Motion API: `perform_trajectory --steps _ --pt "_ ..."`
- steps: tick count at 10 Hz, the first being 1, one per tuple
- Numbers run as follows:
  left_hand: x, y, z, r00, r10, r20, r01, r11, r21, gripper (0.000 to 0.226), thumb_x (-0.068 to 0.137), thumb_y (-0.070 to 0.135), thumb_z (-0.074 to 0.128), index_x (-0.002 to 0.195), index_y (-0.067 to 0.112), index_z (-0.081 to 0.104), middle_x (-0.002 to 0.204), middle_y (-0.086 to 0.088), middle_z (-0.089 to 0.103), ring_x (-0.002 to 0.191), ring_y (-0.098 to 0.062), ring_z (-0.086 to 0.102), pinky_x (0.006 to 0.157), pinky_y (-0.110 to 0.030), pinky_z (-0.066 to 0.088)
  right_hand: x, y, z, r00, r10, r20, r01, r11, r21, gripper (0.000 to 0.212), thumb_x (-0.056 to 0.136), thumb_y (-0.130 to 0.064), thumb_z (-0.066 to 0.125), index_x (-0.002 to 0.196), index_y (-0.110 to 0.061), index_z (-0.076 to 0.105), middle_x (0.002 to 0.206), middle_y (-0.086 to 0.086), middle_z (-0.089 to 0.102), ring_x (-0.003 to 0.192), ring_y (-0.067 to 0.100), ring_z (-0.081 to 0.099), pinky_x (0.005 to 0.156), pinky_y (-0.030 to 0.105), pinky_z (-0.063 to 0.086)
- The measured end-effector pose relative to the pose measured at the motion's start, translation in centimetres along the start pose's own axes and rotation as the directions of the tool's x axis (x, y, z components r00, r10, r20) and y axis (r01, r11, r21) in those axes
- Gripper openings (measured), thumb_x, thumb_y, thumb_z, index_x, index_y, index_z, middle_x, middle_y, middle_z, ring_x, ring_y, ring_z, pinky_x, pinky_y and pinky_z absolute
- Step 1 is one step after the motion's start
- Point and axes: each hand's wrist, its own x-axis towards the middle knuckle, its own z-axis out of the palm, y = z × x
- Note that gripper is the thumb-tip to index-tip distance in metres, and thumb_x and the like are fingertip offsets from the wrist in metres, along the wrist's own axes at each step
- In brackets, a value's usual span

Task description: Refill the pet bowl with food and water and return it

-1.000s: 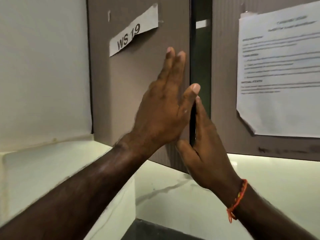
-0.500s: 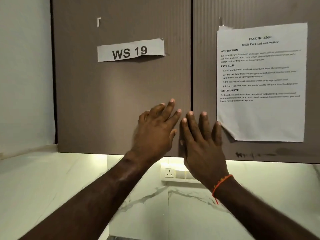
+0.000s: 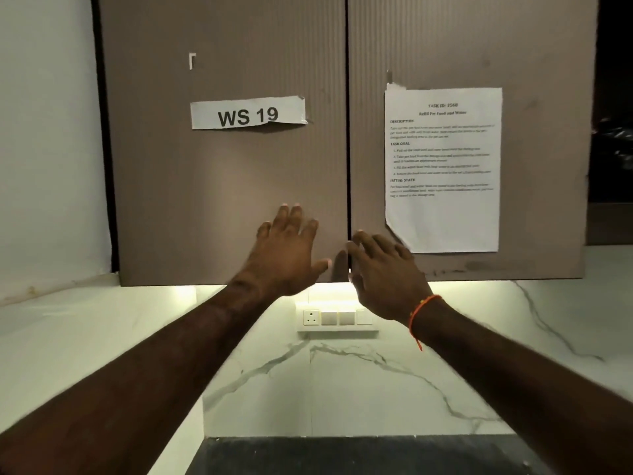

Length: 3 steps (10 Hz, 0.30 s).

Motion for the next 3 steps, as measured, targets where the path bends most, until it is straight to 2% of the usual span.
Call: perform_trajectory --steps 1,2,3 --pt "-3.1 0.3 -3.6 0.997 -0.056 -0.050 0.055 0.998 -0.033 0.091 0.096 0.070 0.042 0.164 0.021 0.008 0.173 -0.012 -0.005 0.159 -0.034 -0.004 0.125 -0.055 0.011 -2.6 0.2 -3.3 0.997 0.059 -0.041 -0.057 0.998 0.030 0.054 0.102 -0.037 0.046 0.151 -0.016 0.034 0.162 0.011 0.032 0.149 0.034 0.031 0.116 0.053 0.031" --pt "-6.3 0.9 -7.2 0.986 -0.075 -0.152 0.070 0.997 -0.037 0.093 0.097 0.071 0.036 0.164 0.014 0.006 0.173 -0.015 -0.004 0.159 -0.034 -0.001 0.125 -0.055 0.014 -5.2 1.1 -6.3 0.993 0.098 -0.070 -0.096 0.995 0.034 0.067 0.103 -0.042 0.048 0.157 -0.012 0.025 0.167 0.014 0.023 0.153 0.037 0.023 0.120 0.055 0.026" --pt "-9.5 2.5 -10.3 0.968 -0.081 -0.237 0.073 0.996 -0.044 0.094 0.097 0.073 0.027 0.165 0.013 0.001 0.173 -0.014 -0.008 0.160 -0.032 -0.005 0.126 -0.053 0.010 -7.8 1.8 -9.6 0.985 0.124 -0.119 -0.123 0.992 0.015 0.077 0.101 -0.050 0.046 0.161 -0.012 0.016 0.170 0.014 0.011 0.156 0.037 0.014 0.123 0.058 0.022"
